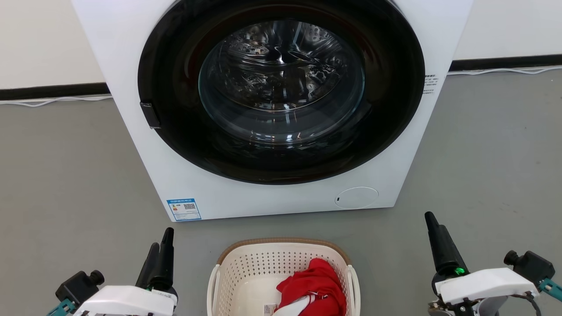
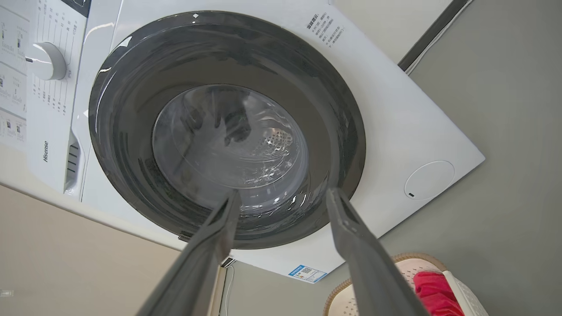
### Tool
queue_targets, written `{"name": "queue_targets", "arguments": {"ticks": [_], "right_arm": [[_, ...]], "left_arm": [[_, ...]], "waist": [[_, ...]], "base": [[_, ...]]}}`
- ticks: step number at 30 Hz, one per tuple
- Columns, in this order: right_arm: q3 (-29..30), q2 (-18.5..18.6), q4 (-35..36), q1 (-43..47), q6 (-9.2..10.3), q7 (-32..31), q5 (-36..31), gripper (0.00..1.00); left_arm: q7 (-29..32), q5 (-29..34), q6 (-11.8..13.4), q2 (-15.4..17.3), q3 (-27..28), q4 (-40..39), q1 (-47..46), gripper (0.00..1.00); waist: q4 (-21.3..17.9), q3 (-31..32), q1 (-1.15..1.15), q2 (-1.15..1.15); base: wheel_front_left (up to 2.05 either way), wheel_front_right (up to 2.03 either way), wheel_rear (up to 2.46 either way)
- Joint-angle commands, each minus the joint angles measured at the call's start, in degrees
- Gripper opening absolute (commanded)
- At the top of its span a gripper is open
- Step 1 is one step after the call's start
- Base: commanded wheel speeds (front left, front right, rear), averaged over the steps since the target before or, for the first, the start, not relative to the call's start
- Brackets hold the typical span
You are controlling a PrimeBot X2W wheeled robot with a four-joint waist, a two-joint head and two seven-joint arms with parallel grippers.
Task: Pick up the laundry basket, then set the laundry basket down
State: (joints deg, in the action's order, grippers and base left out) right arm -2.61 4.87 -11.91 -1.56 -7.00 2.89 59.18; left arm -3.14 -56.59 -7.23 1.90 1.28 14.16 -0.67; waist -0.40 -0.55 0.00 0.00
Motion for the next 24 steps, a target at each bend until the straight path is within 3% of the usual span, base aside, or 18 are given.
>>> {"name": "queue_targets", "arguments": {"ticks": [1,24], "right_arm": [[-0.95,0.54,1.78,-3.28,-0.25,1.1,-2.23,1.0],[-2.97,0.99,3.14,-4.09,-0.33,4.8,-15.49,1.0]], "left_arm": [[-0.69,1.88,-0.16,0.46,0.42,-2.05,-3.17,1.0],[-4.45,14.94,-0.19,0.64,0.12,-4.11,-3.68,1.0]], "waist": [[-0.02,0.01,0.0,0.0],[-0.42,0.11,0.0,0.0]], "base": [[0.0,0.0,0.0],[0.0,0.0,0.0]]}}
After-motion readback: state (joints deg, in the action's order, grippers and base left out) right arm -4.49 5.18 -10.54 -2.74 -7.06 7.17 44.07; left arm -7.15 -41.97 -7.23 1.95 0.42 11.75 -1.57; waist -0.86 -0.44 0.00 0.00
